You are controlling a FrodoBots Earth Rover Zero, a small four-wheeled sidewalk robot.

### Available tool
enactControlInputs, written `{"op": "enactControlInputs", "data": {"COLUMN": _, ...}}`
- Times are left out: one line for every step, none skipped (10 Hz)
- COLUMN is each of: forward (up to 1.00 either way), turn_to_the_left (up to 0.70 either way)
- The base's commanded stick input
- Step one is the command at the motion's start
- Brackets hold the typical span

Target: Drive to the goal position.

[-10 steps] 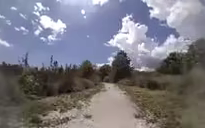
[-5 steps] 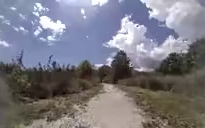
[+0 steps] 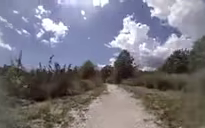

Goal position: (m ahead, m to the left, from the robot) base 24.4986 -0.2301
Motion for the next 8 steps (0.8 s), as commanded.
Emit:
{"op": "enactControlInputs", "data": {"forward": 0.7, "turn_to_the_left": 0.0}}
{"op": "enactControlInputs", "data": {"forward": 0.7, "turn_to_the_left": 0.0}}
{"op": "enactControlInputs", "data": {"forward": 0.7, "turn_to_the_left": 0.0}}
{"op": "enactControlInputs", "data": {"forward": 0.7, "turn_to_the_left": 0.0}}
{"op": "enactControlInputs", "data": {"forward": 0.7, "turn_to_the_left": 0.0}}
{"op": "enactControlInputs", "data": {"forward": 0.7, "turn_to_the_left": 0.0}}
{"op": "enactControlInputs", "data": {"forward": 0.7, "turn_to_the_left": 0.0}}
{"op": "enactControlInputs", "data": {"forward": 0.7, "turn_to_the_left": 0.0}}
